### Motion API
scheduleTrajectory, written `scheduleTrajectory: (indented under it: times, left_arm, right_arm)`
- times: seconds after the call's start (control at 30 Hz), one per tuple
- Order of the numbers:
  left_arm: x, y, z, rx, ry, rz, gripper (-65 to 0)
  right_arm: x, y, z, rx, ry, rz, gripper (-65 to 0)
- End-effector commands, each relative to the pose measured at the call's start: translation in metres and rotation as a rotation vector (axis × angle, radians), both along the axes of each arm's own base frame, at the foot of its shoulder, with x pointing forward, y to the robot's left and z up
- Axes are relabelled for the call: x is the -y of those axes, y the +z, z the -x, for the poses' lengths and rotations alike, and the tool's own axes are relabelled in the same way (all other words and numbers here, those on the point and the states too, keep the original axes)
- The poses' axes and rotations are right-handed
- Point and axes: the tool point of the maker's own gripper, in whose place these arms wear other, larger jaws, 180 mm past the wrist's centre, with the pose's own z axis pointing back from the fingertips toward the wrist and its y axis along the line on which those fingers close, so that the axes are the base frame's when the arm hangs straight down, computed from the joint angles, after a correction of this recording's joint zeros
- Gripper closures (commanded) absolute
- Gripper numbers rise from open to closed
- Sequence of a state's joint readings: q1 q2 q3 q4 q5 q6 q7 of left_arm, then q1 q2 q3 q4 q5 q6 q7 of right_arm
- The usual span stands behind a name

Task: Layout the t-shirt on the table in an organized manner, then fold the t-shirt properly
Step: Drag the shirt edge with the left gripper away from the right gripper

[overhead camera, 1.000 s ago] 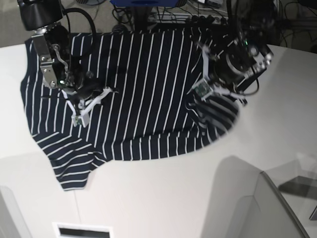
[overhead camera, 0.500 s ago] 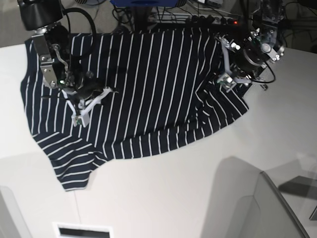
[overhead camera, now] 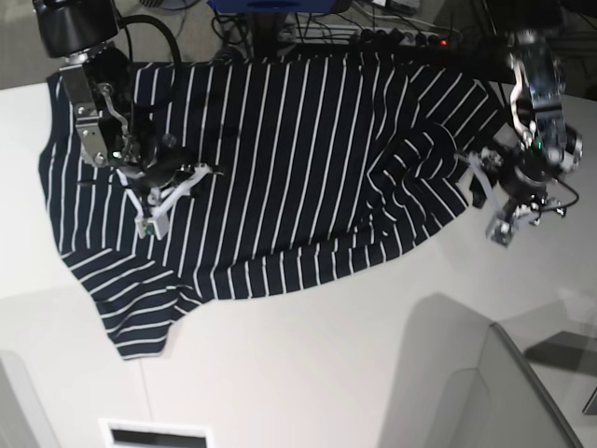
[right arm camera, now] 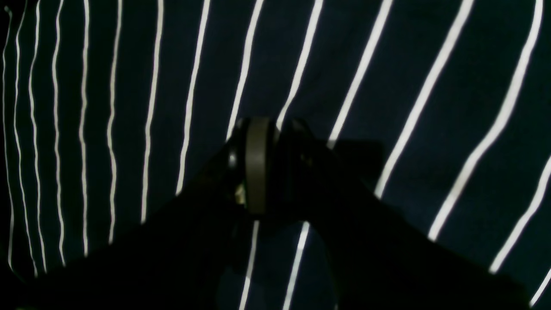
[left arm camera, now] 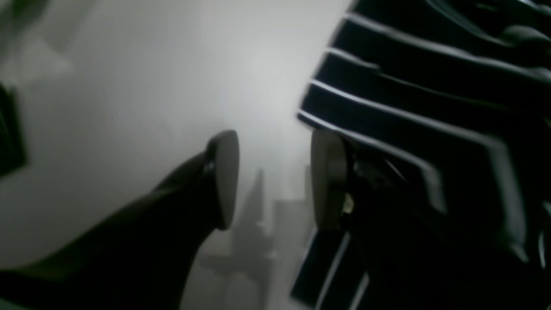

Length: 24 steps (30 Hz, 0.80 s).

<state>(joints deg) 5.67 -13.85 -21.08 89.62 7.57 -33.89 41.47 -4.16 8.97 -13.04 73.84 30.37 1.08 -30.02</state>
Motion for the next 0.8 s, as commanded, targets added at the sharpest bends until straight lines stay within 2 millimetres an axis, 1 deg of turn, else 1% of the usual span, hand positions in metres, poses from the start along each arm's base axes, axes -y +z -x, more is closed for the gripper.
scheduleTrajectory:
  times: [0.0, 0.1, 0.2, 0.27, 0.43, 0.5, 0.57, 0.67, 0.73, 0.77]
  left_arm:
    - [-0.001, 0.006, -0.012, 0.037, 0.01, 0.045, -27.6]
    - [0.002, -0.006, -0.016, 0.031, 0.049, 0.188, -27.5]
    - [0.007, -0.012, -0.016, 0.033, 0.084, 0.305, -27.3]
    - [0.003, -0.016, -0.014, 0.035, 0.121, 0.356, -27.2]
    - [-0.027, -0.017, -0.006, 0.065, 0.245, 0.392, -27.3]
    - [-0.033, -0.015, -0.01, 0.084, 0.273, 0.406, -27.5]
    - [-0.034, -0.018, -0.01, 0.073, 0.278, 0.407, -27.5]
    - [-0.034, -0.015, -0.013, 0.089, 0.272, 0.404, -26.8]
    - [-0.031, -0.009, -0.018, 0.142, 0.258, 0.414, -26.8]
    - [-0.03, -0.011, -0.015, 0.159, 0.259, 0.428, -26.8]
  right_arm:
    - [0.002, 0.0, 0.001, -0.011, 0.007, 0.009, -9.6]
    - [0.002, -0.001, 0.002, -0.014, 0.007, 0.009, -9.6]
    - [0.003, -0.002, 0.004, -0.017, 0.007, 0.012, -9.6]
    - [0.003, -0.002, 0.004, -0.017, 0.007, 0.012, -9.6]
    - [0.003, -0.002, 0.004, -0.017, 0.007, 0.012, -9.6]
    - [0.003, -0.002, 0.004, -0.017, 0.008, 0.012, -9.6]
    - [0.003, -0.001, 0.003, -0.016, 0.008, 0.012, -9.6]
    - [0.003, -0.001, 0.002, -0.014, 0.008, 0.012, -9.6]
    - [0.003, -0.001, 0.002, -0.014, 0.008, 0.012, -9.6]
    - [0.003, -0.001, 0.002, -0.014, 0.008, 0.012, -9.6]
